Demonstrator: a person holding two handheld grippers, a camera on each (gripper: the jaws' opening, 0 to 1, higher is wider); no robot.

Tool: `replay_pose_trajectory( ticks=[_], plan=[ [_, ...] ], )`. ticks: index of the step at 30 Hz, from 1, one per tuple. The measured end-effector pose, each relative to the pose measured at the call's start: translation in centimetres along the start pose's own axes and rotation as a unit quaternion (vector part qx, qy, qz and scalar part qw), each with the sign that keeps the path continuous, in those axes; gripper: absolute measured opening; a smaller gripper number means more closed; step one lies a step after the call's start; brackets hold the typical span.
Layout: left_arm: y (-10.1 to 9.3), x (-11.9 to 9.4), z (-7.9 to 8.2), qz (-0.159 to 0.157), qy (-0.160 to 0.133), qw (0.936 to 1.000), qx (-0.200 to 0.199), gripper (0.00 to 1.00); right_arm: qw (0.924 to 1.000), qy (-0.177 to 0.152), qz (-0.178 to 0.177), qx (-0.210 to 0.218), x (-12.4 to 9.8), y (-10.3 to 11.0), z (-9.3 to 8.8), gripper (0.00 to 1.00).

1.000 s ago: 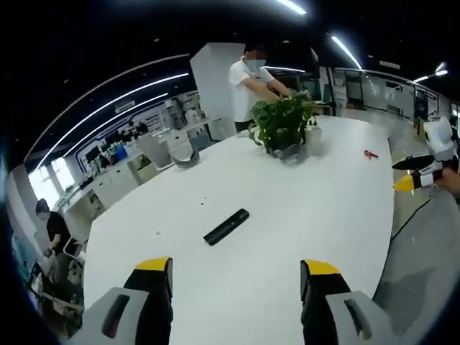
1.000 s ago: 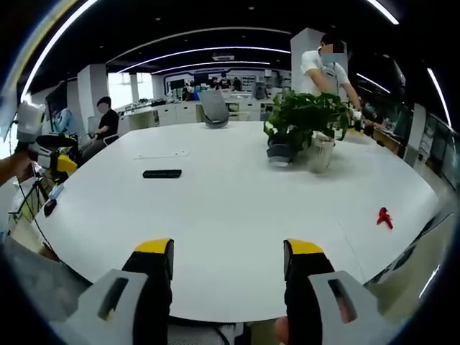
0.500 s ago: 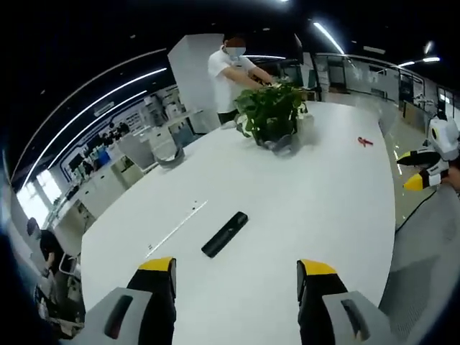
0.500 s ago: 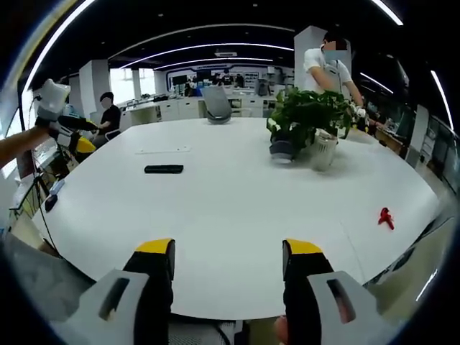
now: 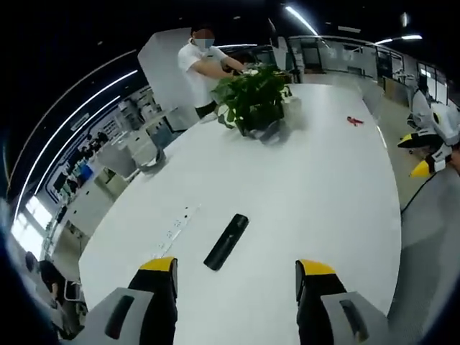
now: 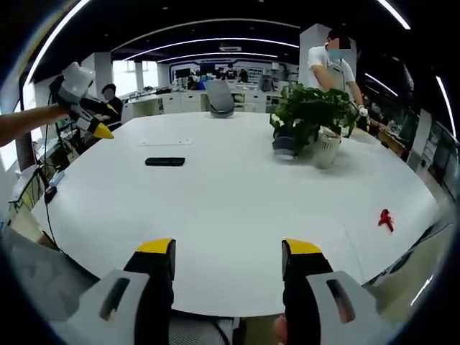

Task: Press the specified remote control buttons in sequence, fully releasing each button before pressing the next.

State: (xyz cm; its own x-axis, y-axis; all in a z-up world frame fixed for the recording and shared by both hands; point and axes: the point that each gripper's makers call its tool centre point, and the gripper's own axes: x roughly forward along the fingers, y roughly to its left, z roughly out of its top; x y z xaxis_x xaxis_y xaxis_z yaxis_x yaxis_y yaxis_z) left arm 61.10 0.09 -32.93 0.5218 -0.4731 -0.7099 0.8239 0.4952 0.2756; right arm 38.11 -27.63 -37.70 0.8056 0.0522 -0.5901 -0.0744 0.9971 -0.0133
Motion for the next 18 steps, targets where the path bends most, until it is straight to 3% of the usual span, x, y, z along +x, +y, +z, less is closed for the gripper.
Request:
replay_pose_trajectory(
  ticks=[6,11,18],
  plan=[
    [1.4,2.0,0.1,-0.016,0.015,0.9996,0.017,0.64,1.0000,0.007,0.001,-0.005,0.1,0.1,-0.2,0.61],
    [1.8,3.4,-0.2,-0.034,0.036,0.9979,0.043,0.61,0.9999,0.010,0.000,-0.007,0.2,0.1,-0.3,0.61],
    [1.9,5.3,0.0,-0.067,0.050,0.9954,0.048,0.58,0.9999,0.011,-0.002,-0.005,0.2,-0.1,-0.3,0.61]
  ],
)
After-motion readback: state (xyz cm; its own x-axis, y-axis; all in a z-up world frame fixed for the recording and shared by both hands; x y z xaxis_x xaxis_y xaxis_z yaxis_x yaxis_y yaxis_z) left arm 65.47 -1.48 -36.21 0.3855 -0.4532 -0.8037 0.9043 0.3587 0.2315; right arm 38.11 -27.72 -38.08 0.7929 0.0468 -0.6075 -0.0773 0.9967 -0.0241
